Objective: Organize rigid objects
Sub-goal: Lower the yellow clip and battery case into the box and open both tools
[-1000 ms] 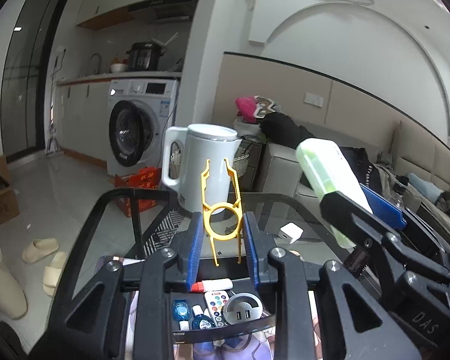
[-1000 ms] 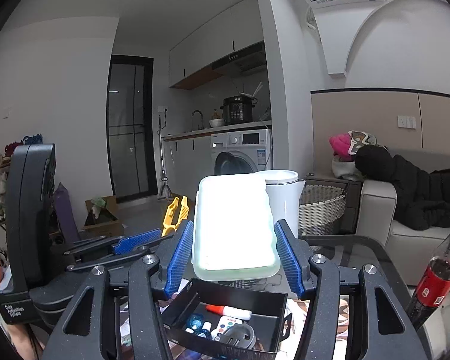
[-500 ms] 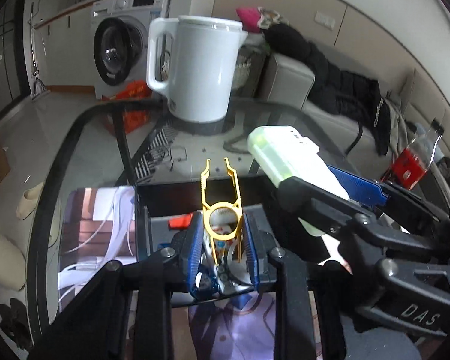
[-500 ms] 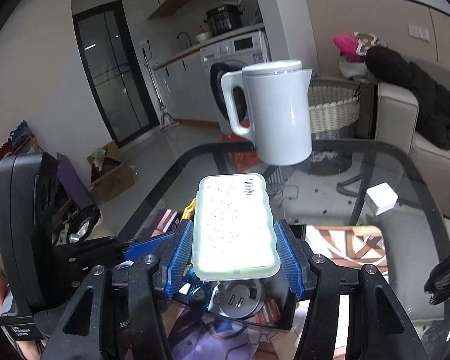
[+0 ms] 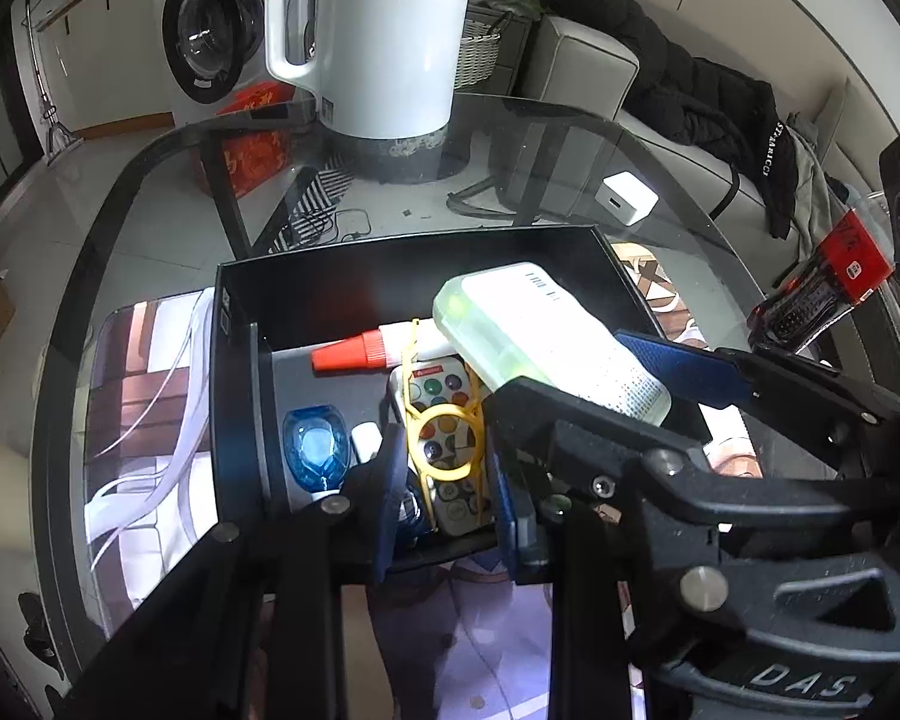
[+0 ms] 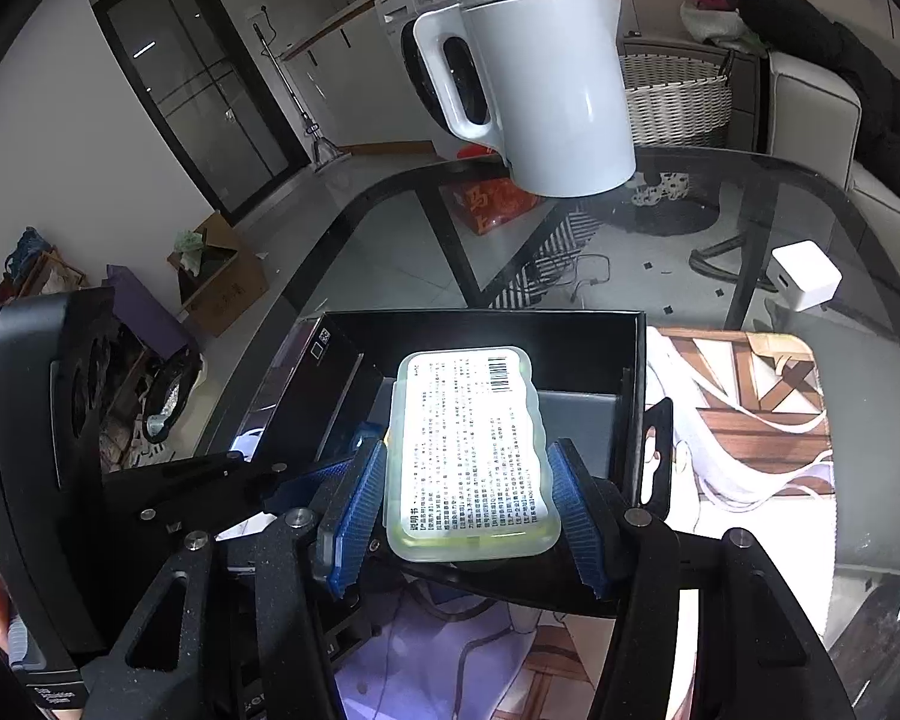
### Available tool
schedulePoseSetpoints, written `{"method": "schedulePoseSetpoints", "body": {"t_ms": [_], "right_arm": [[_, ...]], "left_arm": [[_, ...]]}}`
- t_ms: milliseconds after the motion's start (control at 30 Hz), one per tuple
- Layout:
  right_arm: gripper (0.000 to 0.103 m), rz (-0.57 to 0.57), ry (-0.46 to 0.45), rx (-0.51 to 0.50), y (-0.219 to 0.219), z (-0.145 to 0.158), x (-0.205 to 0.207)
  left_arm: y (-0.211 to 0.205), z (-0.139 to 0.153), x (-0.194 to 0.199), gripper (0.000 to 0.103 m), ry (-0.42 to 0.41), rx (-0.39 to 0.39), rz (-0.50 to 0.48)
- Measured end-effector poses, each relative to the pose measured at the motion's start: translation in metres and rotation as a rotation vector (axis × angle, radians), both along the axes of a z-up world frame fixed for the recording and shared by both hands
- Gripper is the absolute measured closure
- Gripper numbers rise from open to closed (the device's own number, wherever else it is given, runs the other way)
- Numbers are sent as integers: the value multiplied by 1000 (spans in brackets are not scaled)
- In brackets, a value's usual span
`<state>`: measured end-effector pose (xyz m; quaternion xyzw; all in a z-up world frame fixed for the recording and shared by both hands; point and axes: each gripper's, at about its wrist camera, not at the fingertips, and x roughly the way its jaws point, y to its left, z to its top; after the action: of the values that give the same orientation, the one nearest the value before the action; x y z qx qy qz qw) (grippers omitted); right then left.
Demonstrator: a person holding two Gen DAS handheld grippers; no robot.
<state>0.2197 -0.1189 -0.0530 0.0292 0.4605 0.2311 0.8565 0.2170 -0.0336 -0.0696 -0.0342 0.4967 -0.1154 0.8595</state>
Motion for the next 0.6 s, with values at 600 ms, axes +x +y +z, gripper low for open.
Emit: {"method": "schedulePoseSetpoints", "body": {"t_ms": [600], "right_arm": [[41, 7, 42, 7, 0, -5, 0]], "left_arm": [[7, -3, -2, 55, 8, 20, 4]]}}
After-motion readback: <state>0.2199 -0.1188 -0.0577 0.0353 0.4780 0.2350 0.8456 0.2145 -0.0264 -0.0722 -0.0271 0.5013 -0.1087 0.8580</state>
